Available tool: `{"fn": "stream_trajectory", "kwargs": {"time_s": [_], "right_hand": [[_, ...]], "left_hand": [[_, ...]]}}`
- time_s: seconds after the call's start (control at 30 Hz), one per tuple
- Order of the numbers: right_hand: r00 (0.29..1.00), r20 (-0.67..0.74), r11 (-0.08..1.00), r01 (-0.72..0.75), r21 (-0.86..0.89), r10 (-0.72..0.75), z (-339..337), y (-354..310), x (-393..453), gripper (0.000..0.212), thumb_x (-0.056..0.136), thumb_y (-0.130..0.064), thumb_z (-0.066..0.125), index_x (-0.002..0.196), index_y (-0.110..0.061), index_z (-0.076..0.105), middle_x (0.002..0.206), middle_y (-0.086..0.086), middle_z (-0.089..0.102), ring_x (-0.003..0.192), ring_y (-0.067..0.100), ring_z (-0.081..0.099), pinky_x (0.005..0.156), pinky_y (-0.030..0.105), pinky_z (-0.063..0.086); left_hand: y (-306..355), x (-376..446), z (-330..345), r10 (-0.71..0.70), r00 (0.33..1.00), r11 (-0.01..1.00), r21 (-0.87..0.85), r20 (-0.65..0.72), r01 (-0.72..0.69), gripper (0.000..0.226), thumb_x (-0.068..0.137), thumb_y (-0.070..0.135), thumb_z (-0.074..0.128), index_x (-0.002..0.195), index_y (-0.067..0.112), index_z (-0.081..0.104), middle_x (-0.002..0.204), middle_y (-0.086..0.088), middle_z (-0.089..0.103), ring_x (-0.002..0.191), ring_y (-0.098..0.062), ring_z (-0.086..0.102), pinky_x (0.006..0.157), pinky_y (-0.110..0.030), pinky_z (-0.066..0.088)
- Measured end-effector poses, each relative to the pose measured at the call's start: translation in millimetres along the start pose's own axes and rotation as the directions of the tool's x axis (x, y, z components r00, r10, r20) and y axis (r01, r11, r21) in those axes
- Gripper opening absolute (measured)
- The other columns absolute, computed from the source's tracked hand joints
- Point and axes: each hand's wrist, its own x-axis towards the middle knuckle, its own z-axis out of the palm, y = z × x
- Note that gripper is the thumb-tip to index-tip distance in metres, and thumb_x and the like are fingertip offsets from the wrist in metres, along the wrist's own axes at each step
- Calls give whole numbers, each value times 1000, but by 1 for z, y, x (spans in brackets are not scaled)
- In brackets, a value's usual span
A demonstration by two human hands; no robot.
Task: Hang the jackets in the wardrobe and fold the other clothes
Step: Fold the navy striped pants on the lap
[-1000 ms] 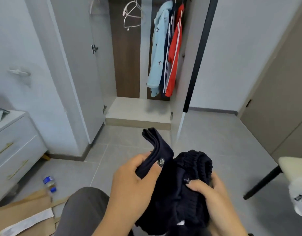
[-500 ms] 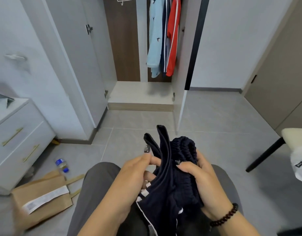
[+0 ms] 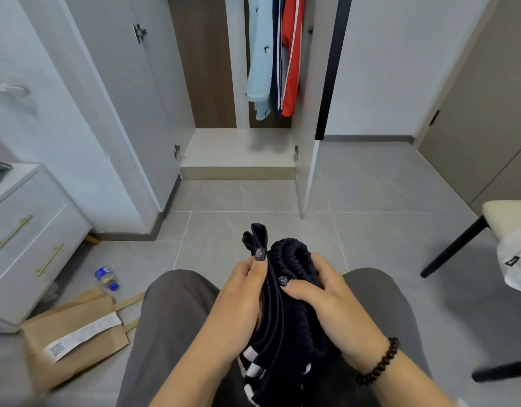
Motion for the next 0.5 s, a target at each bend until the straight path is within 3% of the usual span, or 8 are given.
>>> {"fn": "stream_trajectory", "kwargs": {"time_s": [0.17,0.3,0.4,0.5], "right_hand": [[999,22,996,-21,-89,23,3,-2,-1,53,63,-55,75,107,-30,60,101,-10,71,94,8,68,86,32,55],[998,1,981,-67,-184,69,4,-2,-1,57,56,-53,77,106,-32,57,96,-17,69,89,1,68,76,23,56],[996,-24,974,-89,-207,86,0,0,0,44,62,-43,70,103,-29,59,94,-10,69,88,8,68,84,35,56],[996,-26,983,-91,-161,88,-4,1,0,35,67,-33,65,101,-25,62,97,1,69,91,18,68,88,44,55]], "left_hand": [[-3,2,0,-23,1000,999,-39,-2,23,33,101,34,44,114,9,61,113,-24,65,107,-44,61,93,-58,48],[-9,2,1,-14,1000,1000,-26,18,14,30,103,28,40,105,9,64,110,-25,66,103,-44,63,92,-58,48],[-13,3,1,1,1000,999,-51,30,1,29,102,26,41,98,15,67,107,-25,67,93,-39,64,89,-57,50],[-16,3,1,34,999,996,-82,21,-32,26,102,23,43,106,13,67,107,-18,70,103,-37,65,94,-52,49]]}}
